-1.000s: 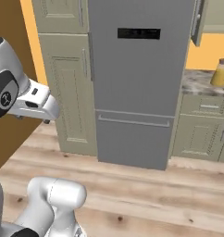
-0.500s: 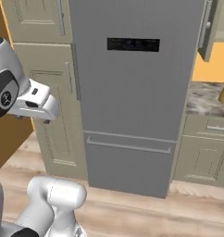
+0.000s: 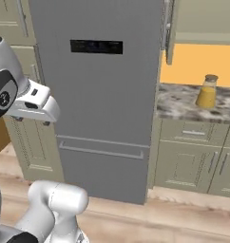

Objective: There is a tray on the dining counter. Grab the cup, mug, and pitcher and place them on the tray. The pitcher may be placed next to the tray if it cannot fit the tray.

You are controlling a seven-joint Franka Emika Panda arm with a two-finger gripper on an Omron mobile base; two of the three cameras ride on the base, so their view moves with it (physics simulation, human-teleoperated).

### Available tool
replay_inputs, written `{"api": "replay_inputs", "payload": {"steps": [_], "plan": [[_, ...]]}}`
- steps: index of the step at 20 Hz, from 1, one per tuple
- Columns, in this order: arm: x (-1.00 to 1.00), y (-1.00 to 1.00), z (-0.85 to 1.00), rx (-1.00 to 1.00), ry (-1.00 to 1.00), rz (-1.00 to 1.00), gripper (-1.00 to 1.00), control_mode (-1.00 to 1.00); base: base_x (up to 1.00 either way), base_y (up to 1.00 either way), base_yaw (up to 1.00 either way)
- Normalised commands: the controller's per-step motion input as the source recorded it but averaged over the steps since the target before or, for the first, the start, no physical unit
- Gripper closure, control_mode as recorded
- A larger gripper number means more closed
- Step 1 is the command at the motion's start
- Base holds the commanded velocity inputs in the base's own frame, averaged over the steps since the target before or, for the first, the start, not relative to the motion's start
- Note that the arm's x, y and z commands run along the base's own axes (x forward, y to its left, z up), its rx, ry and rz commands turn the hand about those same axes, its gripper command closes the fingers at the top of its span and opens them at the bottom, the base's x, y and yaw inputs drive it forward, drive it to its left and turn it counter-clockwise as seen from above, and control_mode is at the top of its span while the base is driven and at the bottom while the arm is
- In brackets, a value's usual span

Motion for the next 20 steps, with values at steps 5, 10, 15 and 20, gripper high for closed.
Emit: {"api": "replay_inputs", "payload": {"steps": [5, 10, 15, 20], "plan": [[0.0, 0.0, 0.0, 0.0, 0.0, 0.0, -1.0, 1.0, 0.0, -1.0, -0.02], [0.0, 0.0, 0.0, 0.0, 0.0, 0.0, -1.0, 1.0, 0.0, -1.0, -0.01], [0.0, 0.0, 0.0, 0.0, 0.0, 0.0, -1.0, 1.0, 0.11, -1.0, -0.01], [0.0, 0.0, 0.0, 0.0, 0.0, 0.0, -1.0, 1.0, 0.3, -1.0, 0.0]]}}
